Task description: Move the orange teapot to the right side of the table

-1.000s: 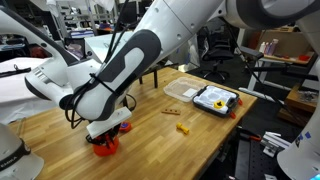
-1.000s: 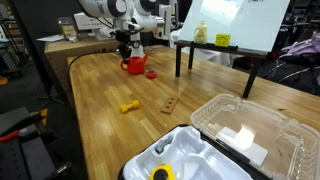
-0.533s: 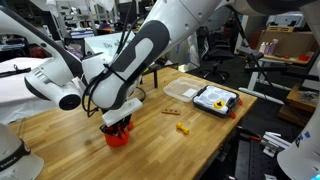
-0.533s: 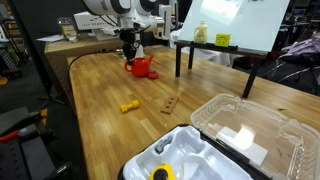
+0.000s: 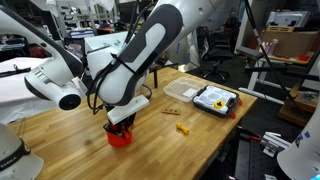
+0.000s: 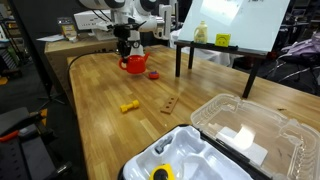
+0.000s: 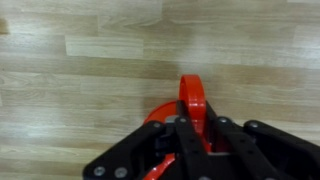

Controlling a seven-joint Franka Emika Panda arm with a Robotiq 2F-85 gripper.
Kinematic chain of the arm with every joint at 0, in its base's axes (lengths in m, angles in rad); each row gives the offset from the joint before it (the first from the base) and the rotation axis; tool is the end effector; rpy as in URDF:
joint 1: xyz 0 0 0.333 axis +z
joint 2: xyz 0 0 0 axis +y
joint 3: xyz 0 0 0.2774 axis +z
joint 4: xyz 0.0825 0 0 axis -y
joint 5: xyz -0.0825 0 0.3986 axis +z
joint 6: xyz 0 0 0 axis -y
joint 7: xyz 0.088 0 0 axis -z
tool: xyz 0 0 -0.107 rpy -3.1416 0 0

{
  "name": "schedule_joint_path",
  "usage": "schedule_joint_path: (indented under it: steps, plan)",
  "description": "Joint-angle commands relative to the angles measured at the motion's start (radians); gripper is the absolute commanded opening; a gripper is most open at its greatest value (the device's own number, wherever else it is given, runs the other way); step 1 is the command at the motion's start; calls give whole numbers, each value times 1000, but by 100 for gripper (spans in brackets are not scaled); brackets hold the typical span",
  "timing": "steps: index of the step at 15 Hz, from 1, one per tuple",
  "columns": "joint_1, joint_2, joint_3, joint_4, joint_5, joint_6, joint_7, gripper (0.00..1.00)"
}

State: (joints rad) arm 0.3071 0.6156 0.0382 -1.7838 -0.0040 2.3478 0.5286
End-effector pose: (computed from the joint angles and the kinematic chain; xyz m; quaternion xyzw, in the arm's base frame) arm 0.6027 0.2159 0.1627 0.9953 -0.0933 -0.0273 0.0020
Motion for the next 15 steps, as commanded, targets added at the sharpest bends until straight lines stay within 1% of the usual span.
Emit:
schedule_joint_path:
  steps: [1,3,9,10,12,15]
  plan:
    - [-15,-100,33,-141,37,83,-56,4]
    - [-19,-148,42,-214,61,117,-44,4]
    - [-50,-275,37,-427,149,212,-22,4]
    - [-55,-290,34,-453,157,220,-19,4]
    - [-61,-309,16,-491,163,222,29,4]
    - [-83,-301,1,-508,209,232,107,4]
